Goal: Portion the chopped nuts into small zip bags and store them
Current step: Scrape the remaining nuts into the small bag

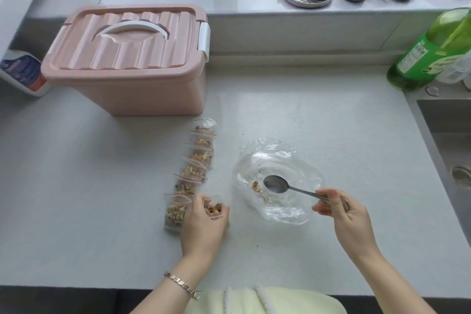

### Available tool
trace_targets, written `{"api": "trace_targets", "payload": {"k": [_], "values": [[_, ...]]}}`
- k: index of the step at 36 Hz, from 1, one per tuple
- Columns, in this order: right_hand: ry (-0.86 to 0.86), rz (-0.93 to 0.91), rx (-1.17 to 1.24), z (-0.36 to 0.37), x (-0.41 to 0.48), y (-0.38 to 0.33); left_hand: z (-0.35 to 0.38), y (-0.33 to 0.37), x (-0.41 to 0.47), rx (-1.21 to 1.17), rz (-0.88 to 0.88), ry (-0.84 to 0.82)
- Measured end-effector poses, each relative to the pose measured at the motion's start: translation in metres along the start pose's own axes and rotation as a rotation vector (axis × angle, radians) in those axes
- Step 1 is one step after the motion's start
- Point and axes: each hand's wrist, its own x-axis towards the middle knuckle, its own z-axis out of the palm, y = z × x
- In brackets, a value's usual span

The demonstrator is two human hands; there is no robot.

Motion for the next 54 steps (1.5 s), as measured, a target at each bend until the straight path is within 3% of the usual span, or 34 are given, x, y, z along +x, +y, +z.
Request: {"api": "trace_targets", "payload": {"k": [6, 18, 23, 27, 29, 32, 37, 42, 48, 54], "values": [[0.004, 0.03, -0.024, 0.001, 0.001, 0.005, -0.013, 0.009, -0.008, 0.089, 0.019, 0.178], [-0.066, 0.004, -0.062, 0.007, 0.005, 0.001, -0.023, -0.003, 0.002, 0.122, -0.188, 0.127], [-0.063, -0.037, -0.044, 0.005, 0.003, -0.001, -0.026, 0.003, -0.003, 0.218, -0.139, 0.186], [-0.044, -0.06, -0.018, 0.002, 0.001, -0.001, -0.022, 0.014, -0.019, 0.085, 0.069, 0.315], [-0.042, -0.065, -0.008, 0.002, 0.0, -0.001, -0.018, 0.027, -0.031, -0.065, 0.127, 0.222], [-0.052, -0.059, 0.006, 0.002, -0.001, 0.0, -0.004, 0.049, -0.038, -0.217, 0.038, -0.078], [-0.085, -0.039, 0.014, 0.004, -0.001, 0.004, 0.026, 0.069, -0.016, -0.136, -0.228, -0.369], [-0.137, 0.003, -0.04, 0.006, 0.004, 0.013, 0.041, 0.065, 0.009, -0.271, -0.433, -0.351], [-0.137, 0.058, -0.032, 0.003, 0.006, 0.022, 0.036, 0.055, 0.016, -0.369, -0.44, -0.349], [-0.13, 0.17, 0.05, 0.012, 0.001, 0.025, 0.027, 0.048, 0.019, -0.623, -0.451, -0.391]]}}
